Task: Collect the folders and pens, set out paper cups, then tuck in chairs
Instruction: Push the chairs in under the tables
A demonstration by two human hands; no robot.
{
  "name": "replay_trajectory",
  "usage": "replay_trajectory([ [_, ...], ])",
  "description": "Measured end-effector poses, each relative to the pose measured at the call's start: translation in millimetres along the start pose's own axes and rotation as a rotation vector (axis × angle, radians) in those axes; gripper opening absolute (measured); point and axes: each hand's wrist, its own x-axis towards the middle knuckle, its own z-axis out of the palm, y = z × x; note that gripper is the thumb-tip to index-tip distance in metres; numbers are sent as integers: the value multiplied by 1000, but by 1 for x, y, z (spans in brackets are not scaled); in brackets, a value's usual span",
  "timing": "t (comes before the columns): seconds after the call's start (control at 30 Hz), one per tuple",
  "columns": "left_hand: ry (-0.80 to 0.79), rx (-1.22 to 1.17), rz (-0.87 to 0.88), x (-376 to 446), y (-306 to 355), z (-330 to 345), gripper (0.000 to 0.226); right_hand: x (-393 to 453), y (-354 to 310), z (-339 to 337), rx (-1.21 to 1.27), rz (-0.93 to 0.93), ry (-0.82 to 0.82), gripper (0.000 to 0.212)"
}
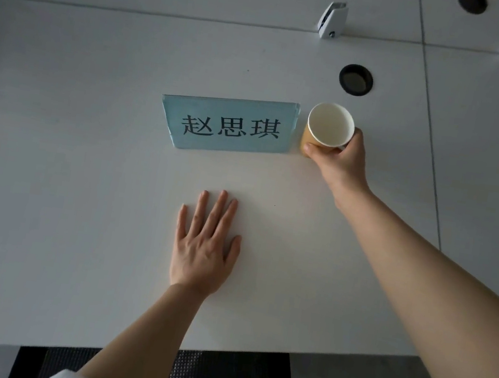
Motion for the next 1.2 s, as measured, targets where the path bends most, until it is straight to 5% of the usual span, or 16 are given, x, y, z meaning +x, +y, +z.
replay_trajectory([
  [0.27, 6, -19, 0, 0, -3, -1, 63, -26, 16, -22, 19, 92, -64, 73],
  [0.67, -144, -143, -110, 4, 12, -18, 60, -179, 110, -150, -121, 359, -57, 37],
  [0.9, -126, -507, -28, -62, 114, -8, 39, -252, 162, -216, 69, 486, 64, 32],
  [1.2, -256, -561, 73, -166, 290, 25, 38, -304, 232, -354, 266, 544, 232, 34],
])
